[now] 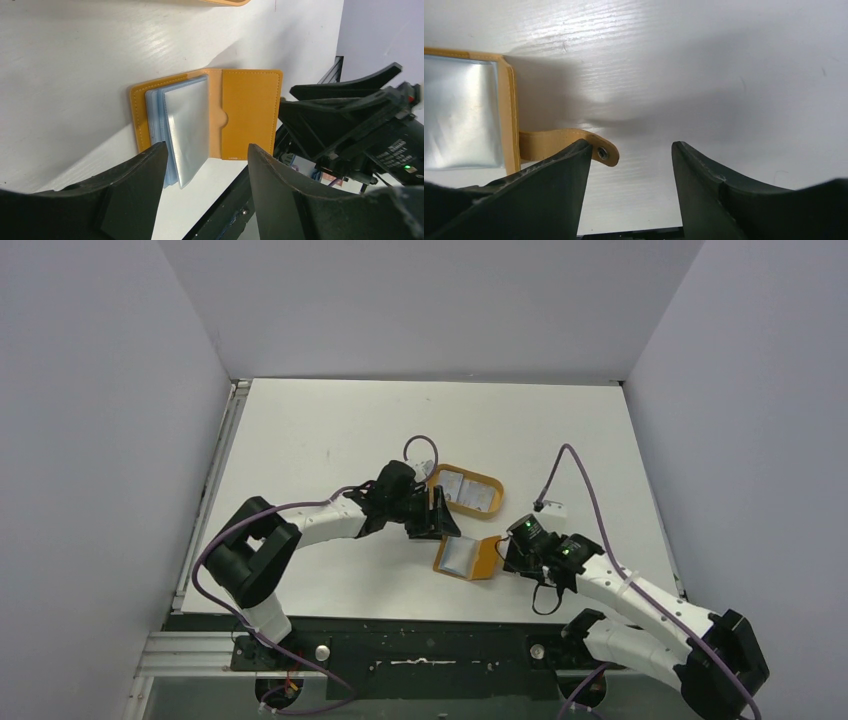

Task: Put the credit cards into the card holder
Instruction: Open the card holder at the center of the board.

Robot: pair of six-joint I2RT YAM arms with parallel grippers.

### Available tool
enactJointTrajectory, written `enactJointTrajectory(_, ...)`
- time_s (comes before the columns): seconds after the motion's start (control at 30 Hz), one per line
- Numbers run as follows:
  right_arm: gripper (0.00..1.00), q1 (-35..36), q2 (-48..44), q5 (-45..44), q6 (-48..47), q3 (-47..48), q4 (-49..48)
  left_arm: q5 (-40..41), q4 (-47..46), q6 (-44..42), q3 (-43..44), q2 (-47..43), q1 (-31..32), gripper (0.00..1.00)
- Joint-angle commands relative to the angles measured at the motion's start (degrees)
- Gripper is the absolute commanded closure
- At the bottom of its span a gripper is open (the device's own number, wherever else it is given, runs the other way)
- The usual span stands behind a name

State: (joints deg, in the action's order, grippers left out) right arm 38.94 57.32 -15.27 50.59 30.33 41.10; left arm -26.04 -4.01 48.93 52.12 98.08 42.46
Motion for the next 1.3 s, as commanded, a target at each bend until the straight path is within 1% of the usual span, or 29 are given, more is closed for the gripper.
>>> enactJointTrajectory(0.0,0.39,-0.39,-5.68,-6.02,1.67,5.22,5.13,-0.51,-2.16,-0.27,2.59,-0.78,0.27,0.43)
enactJointTrajectory(0.13,0.38,-0.36,-9.10,-8.02,-0.38,9.76,9.37,-0.76,-1.54,-0.69,3.99,-0.16,0.75,0.43)
enactJointTrajectory(0.27,0.37,-0.27,-12.06,-7.98,-5.28,15.43,11.17,-1.08,-0.17,-2.11,6.44,0.78,2.13,0.45)
enactJointTrajectory(0.4,0.38,-0.38,-15.08,-4.11,-10.41,19.21,8.45,-1.80,1.39,-3.51,10.17,2.78,3.83,0.47)
enactJointTrajectory(0.53,0.40,-0.27,-13.29,0.65,-12.50,22.06,7.24,-2.71,3.38,-4.70,14.75,6.03,5.63,0.49)
enactJointTrajectory(0.7,0.44,-0.25,-13.81,6.10,-12.89,19.68,3.63,-4.29,2.29,-3.49,18.23,9.52,6.98,0.52)
enactJointTrajectory(0.8,0.50,-0.18,-15.68,11.90,-14.23,16.57,-0.24,-5.51,1.28,-2.43,20.07,11.48,7.34,0.53)
enactJointTrajectory(0.93,0.61,-0.10,-17.41,20.02,-16.16,12.41,-4.22,-6.95,0.89,-1.29,23.48,15.55,7.78,0.56)
enactJointTrajectory(1.07,0.67,0.19,-18.07,25.65,-17.55,9.42,-6.46,-8.20,0.10,0.17,26.60,18.81,8.36,0.58)
enactJointTrajectory(1.17,0.68,1.00,-16.81,27.50,-18.31,8.56,-7.16,-7.82,1.32,-0.09,29.23,20.56,8.68,0.59)
enactJointTrajectory(1.27,0.71,2.29,-13.58,26.78,-18.55,8.46,-7.24,-7.65,2.25,-0.09,31.05,22.42,8.89,0.59)
